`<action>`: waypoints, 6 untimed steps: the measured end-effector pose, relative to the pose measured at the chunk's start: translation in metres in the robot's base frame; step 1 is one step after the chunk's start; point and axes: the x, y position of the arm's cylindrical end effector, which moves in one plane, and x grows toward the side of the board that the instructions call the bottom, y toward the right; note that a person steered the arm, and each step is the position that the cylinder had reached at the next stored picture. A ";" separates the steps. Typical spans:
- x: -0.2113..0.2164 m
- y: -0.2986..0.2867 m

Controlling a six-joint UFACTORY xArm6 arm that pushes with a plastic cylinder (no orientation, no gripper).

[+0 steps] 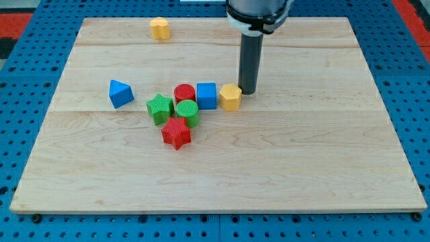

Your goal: Point your towards the yellow heart

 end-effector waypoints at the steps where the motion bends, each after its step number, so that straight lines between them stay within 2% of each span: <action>1: 0.019 -0.010; 2: 0.021 -0.053; 3: 0.032 -0.051; 4: 0.029 -0.014; 6: -0.069 -0.024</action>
